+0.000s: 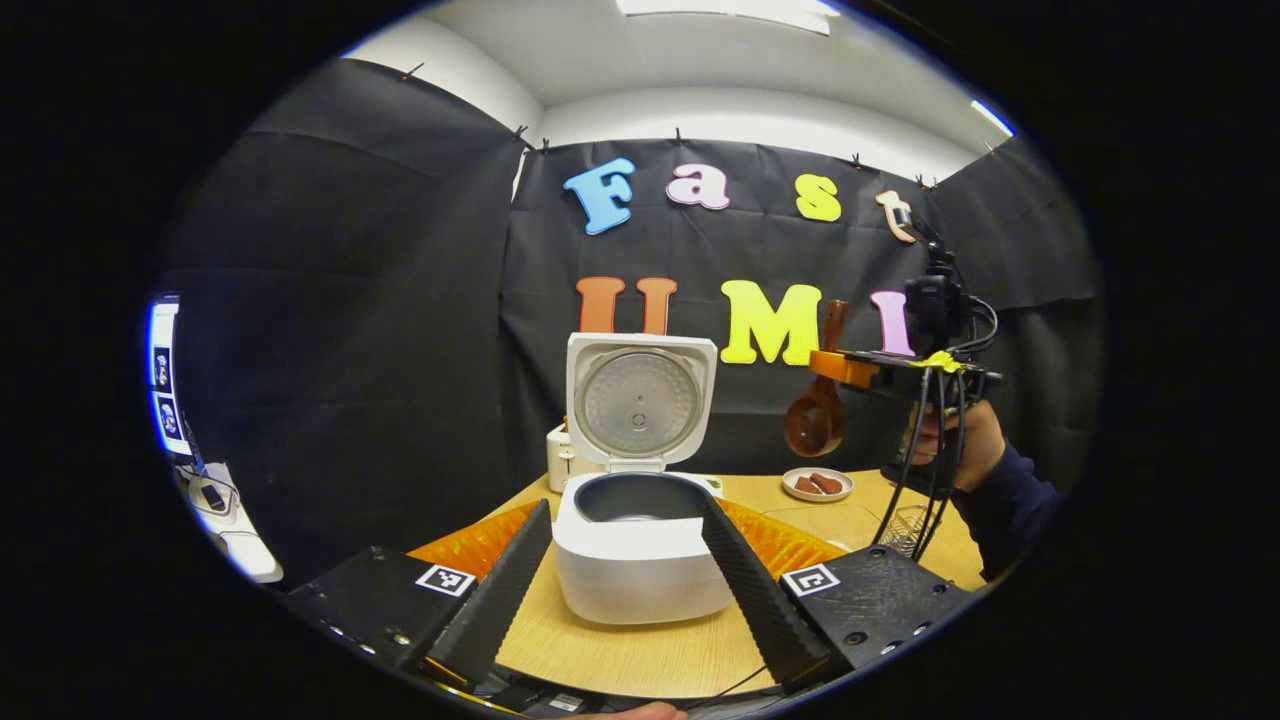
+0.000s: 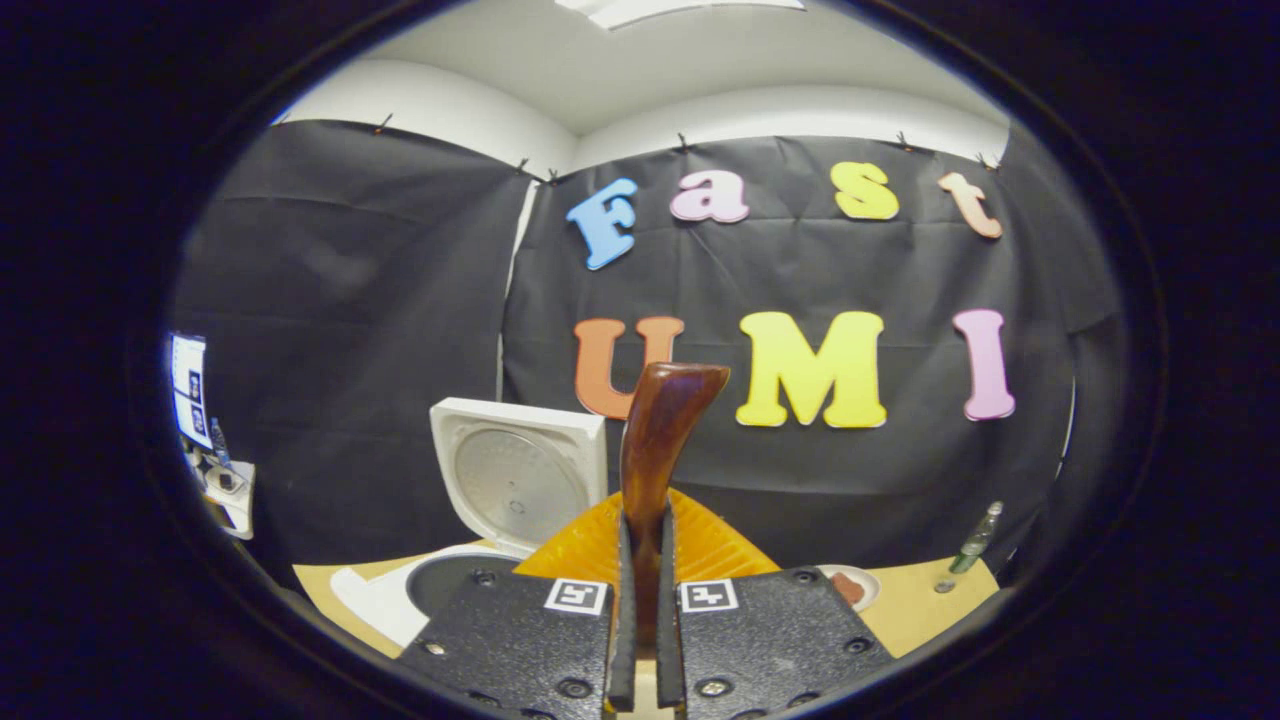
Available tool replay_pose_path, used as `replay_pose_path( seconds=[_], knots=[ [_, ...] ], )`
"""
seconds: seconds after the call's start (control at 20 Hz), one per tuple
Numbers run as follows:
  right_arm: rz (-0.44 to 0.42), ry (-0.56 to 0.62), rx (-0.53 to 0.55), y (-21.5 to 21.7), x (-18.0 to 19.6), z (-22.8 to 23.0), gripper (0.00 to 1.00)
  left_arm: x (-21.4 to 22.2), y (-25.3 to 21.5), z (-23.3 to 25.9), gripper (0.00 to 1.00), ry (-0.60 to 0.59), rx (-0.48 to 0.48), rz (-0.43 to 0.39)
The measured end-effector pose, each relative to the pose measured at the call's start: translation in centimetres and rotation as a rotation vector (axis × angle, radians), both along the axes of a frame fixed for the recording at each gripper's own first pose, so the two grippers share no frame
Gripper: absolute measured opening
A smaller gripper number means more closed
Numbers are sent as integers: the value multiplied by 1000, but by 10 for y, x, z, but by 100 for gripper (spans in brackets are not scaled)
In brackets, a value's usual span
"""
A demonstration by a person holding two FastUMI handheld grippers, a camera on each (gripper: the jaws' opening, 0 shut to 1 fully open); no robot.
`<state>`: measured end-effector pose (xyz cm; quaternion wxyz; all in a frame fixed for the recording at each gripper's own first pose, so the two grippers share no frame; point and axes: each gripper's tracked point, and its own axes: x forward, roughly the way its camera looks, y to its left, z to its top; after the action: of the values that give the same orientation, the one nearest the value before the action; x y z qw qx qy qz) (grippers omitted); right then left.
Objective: Close the left gripper, press the button to open the rice cooker; take a wooden spoon from the chopstick holder with the right hand, scoop a spoonful of rice and pour it into the rice cooker, then put the wooden spoon back into the chopstick holder.
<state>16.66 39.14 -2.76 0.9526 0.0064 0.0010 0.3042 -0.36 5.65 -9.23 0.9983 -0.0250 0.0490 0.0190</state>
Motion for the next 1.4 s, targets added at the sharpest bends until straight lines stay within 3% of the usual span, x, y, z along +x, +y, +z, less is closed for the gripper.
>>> replay_pose_path(
  seconds=[0.35,0.7,0.95,1.4],
  knots=[
    [-180,129,60,-116,34,-26,14,29,-18,7,96,-38,-4,-20],
    [-380,144,83,-207,26,-59,15,53,-24,11,95,-74,-24,-53],
    [-408,174,40,-234,21,-91,15,68,-22,18,94,-108,11,-24],
    [-436,285,61,-257,42,-159,18,73,-49,21,94,-118,26,-59]
  ],
)
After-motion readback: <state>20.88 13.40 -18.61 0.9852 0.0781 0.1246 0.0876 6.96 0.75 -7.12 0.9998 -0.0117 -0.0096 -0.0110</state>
